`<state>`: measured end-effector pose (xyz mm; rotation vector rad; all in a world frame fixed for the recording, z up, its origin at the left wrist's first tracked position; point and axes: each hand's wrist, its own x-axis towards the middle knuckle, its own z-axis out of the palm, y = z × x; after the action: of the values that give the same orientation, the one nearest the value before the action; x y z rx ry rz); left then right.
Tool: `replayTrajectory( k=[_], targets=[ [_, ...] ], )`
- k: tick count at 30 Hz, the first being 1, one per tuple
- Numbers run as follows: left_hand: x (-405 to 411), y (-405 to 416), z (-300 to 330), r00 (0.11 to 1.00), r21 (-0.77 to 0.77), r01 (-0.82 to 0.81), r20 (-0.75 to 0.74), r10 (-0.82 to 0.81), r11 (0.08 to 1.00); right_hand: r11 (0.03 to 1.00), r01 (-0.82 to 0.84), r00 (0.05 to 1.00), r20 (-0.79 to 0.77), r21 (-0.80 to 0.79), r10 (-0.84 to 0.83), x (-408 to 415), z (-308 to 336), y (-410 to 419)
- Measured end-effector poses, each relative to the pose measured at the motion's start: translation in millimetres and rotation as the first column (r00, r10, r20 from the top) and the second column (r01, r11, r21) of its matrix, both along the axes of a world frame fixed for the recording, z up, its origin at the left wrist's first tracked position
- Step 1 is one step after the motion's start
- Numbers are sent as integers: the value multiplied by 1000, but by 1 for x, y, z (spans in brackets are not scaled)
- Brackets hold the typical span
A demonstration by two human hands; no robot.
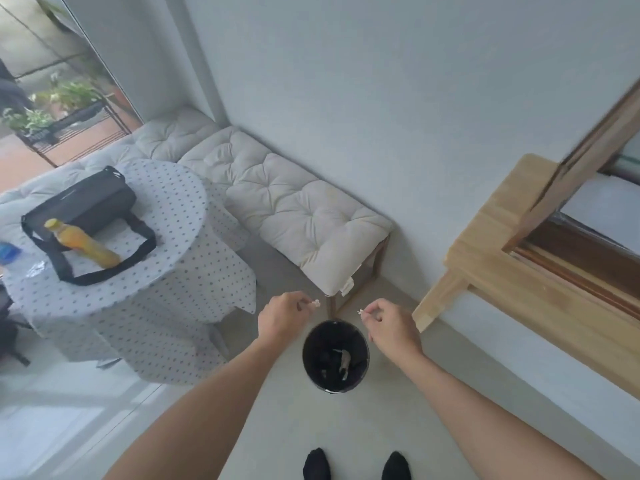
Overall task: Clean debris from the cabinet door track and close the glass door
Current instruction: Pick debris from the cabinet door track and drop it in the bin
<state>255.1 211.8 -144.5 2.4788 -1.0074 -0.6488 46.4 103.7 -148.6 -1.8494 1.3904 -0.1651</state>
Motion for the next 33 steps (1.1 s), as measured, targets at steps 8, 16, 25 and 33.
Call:
replayTrajectory(
  k=[8,16,25,33],
  targets=[
    [-4,4,-30,996,129,45,-81,-35,991,995,-45,997,-56,89,50,11,-31,0],
    [-3,1,-21,997,127,57,-68,-49,990,997,-12,999,-47,73,15,3,-20,-5],
    [-10,-25,22,994,45,105,-45,-103,993,997,76,997,36,-22,-75,-15,38,-14],
    [-26,-74,92,970,-128,240,-1,-242,962,963,218,970,143,-157,-196,-52,112,-33]
  ],
)
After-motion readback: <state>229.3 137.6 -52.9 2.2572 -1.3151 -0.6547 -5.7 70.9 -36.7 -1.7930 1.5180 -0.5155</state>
